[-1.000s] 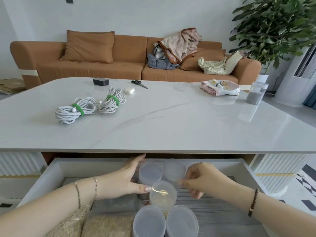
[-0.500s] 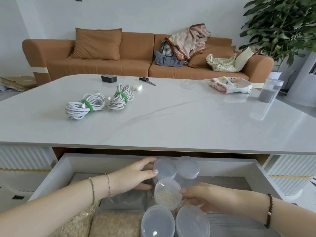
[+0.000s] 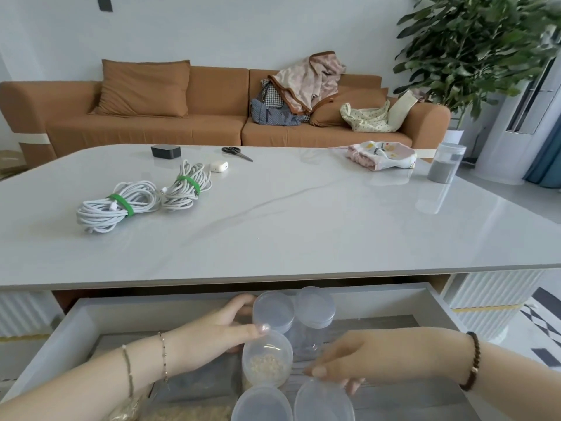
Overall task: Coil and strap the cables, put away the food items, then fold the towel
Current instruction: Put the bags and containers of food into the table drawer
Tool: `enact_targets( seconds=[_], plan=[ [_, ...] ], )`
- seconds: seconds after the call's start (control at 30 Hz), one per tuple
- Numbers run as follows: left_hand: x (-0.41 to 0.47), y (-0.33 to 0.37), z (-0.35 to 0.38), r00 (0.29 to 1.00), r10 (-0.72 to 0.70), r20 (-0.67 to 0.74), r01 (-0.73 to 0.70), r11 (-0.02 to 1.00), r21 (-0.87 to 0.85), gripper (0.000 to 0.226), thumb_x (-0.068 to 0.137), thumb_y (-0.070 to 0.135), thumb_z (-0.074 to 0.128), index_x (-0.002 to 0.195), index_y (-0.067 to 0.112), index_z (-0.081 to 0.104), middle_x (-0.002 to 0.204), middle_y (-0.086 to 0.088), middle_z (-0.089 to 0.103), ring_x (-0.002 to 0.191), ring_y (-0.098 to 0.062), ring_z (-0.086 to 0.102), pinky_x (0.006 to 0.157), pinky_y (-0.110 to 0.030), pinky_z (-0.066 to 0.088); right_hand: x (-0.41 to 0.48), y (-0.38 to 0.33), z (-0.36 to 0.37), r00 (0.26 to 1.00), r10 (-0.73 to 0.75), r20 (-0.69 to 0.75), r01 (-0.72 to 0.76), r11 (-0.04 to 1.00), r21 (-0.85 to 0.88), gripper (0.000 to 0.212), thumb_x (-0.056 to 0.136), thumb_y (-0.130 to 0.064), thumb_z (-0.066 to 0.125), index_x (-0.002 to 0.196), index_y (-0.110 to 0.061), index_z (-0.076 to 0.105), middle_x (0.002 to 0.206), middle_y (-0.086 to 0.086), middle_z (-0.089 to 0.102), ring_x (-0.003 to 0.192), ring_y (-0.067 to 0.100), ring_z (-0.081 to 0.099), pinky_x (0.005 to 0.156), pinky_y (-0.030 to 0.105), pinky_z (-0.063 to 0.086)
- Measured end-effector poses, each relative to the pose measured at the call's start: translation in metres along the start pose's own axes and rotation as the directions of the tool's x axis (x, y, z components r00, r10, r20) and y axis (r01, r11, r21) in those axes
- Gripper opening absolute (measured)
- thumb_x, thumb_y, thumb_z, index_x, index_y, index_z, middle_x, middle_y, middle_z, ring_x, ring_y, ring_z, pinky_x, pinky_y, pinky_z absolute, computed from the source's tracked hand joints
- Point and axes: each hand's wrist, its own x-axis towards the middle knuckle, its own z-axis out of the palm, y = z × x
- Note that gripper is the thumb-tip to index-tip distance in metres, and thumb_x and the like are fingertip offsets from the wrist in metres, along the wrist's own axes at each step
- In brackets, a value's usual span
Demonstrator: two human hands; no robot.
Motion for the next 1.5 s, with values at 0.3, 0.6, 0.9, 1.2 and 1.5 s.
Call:
enact_targets(
  seconds=[0.3,0.6,0.9,1.2,1.5],
  plan=[
    [0.005,-0.001,-0.003,0.99,0.127,0.057,-0.138,0.952,0.273,0.078,0.078,0.07,0.06,0.144,0.062,0.02,0.078,0.027,0.065,0.074,0.005,0.057,0.08,-0.01,0.042,-0.073,-0.025,-0.087,0.93,-0.118,-0.349,0.142,0.989,0.044,0.029,0.101,-0.027,0.057,0.123,-0.012,0.07,0.114,0.008,0.074,0.109,0.022,0.069,0.099,0.033,0.053],
    [-0.025,0.019,-0.014,0.96,0.249,-0.126,-0.065,0.64,0.766,0.05,0.083,0.083,0.038,0.132,0.075,0.033,0.109,0.033,0.061,0.1,0.011,0.059,0.092,-0.015,0.047,-0.058,0.001,-0.181,0.583,-0.043,-0.811,-0.026,0.997,-0.072,0.021,0.099,-0.017,0.055,0.102,-0.017,0.076,0.099,-0.002,0.077,0.096,0.016,0.072,0.087,0.033,0.059],
    [0.014,0.129,-0.009,0.874,0.444,-0.197,-0.148,0.63,0.763,0.019,0.091,0.047,0.054,0.086,0.038,0.07,0.073,0.02,0.066,0.068,-0.002,0.06,0.066,-0.023,0.049,-0.041,0.054,-0.225,0.449,0.089,-0.889,0.055,0.99,0.127,0.021,0.097,-0.01,0.056,0.095,-0.012,0.076,0.102,0.004,0.074,0.088,0.018,0.068,0.074,0.027,0.057],
    [0.238,0.174,0.048,0.868,0.453,-0.203,-0.306,0.811,0.499,0.036,0.092,0.011,0.057,0.126,0.018,0.065,0.126,-0.005,0.058,0.116,-0.02,0.056,0.1,-0.025,0.041,-0.018,0.095,-0.275,0.127,0.111,-0.986,0.055,0.991,0.119,0.007,0.089,-0.019,0.069,0.096,-0.021,0.07,0.108,-0.004,0.063,0.099,0.018,0.06,0.077,0.029,0.05],
    [0.33,0.195,0.05,0.847,0.298,-0.44,-0.386,0.914,-0.124,0.024,0.088,0.008,0.059,0.107,0.018,0.07,0.098,0.0,0.07,0.088,-0.018,0.071,0.076,-0.026,0.059,0.019,0.146,-0.363,-0.299,0.294,-0.908,0.135,0.955,0.265,0.072,0.077,-0.036,0.08,0.131,-0.01,0.04,0.138,0.008,0.04,0.131,0.028,0.04,0.108,0.04,0.035]
  ],
)
